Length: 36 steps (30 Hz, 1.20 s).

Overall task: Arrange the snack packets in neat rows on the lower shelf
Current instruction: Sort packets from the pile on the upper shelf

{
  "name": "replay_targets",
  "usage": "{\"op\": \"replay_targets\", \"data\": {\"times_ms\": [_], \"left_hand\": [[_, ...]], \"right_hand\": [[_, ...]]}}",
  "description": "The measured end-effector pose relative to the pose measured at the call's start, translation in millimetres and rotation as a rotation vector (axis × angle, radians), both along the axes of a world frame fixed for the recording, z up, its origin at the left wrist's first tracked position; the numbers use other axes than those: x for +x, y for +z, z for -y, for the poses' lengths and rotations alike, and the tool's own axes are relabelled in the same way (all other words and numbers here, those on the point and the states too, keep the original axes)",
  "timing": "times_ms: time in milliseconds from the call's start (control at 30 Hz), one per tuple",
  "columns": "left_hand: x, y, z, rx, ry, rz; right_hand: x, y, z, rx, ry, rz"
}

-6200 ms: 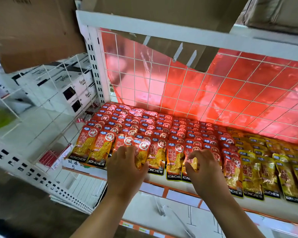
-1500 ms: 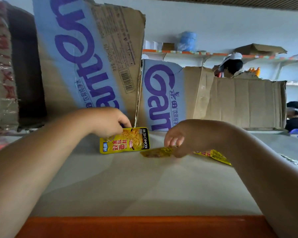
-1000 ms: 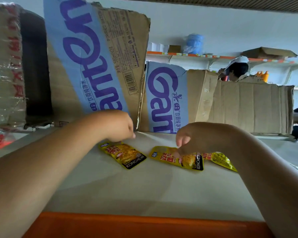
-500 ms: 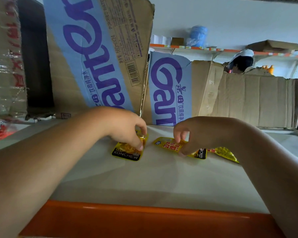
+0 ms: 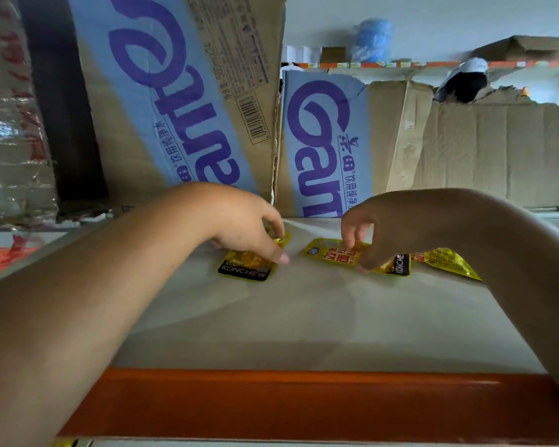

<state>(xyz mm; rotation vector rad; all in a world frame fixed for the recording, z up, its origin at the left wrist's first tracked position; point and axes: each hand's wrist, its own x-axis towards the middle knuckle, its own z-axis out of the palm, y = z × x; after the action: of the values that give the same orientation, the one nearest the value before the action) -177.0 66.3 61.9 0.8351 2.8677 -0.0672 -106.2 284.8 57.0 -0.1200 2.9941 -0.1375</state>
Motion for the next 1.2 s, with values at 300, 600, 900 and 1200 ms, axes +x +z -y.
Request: {"op": "replay_targets", "data": {"times_ms": [300, 600, 900, 1200], "left_hand": [[3.1, 3.1, 6.4, -0.020, -0.031, -0.080], [14.6, 0.1, 55.1, 0.059, -0.149, -0.019], [29.0, -11.8, 184.5, 0.220, -0.159, 0.038], [22.2, -30.8, 365.2, 0.492, -0.052, 0.036]], "right_hand": [[4.8, 4.2, 12.4, 0.098, -0.042, 0.026], [23.5, 3.6, 51.4, 0.144, -0.130, 0.037], [51.2, -20.0, 162.4, -0.112, -0.218, -0.109], [46.6, -19.5, 342.7, -0.015, -0.094, -0.196]]}}
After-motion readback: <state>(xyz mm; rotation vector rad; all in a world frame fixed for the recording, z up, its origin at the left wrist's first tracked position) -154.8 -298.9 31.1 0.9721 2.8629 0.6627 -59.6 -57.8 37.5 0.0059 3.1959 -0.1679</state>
